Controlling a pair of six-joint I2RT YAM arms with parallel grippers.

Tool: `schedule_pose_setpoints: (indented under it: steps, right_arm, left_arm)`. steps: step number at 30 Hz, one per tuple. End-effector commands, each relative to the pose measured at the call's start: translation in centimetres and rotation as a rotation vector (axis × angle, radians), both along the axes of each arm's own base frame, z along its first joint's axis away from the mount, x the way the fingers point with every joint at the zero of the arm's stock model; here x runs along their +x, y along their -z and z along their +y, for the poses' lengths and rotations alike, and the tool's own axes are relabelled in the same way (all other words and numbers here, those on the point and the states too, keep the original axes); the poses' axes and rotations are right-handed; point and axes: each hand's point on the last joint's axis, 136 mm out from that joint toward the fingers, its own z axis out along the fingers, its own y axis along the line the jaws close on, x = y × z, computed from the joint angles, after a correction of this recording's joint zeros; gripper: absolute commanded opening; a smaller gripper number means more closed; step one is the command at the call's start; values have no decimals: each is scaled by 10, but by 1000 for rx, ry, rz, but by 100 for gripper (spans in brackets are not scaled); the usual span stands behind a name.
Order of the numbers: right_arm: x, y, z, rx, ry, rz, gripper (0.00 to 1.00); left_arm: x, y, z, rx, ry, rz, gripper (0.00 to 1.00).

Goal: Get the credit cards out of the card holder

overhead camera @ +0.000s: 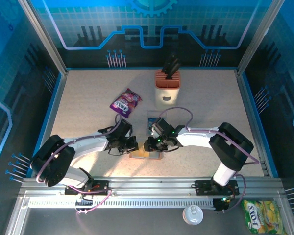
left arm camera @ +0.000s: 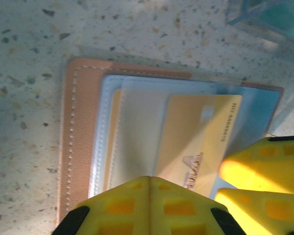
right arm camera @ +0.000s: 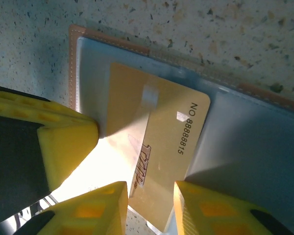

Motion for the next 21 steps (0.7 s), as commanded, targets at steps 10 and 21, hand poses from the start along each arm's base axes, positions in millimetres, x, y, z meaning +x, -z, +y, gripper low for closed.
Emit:
schedule_pose_setpoints:
  steps: [10,21]
  right_arm:
    - [3,9,6,26,0,42,32]
    - [6,-4,4,52,12,-1,31]
  left_arm:
    - [-4,12,7,39,-25,50,7]
    - [0,3,5,34,-22,27,8]
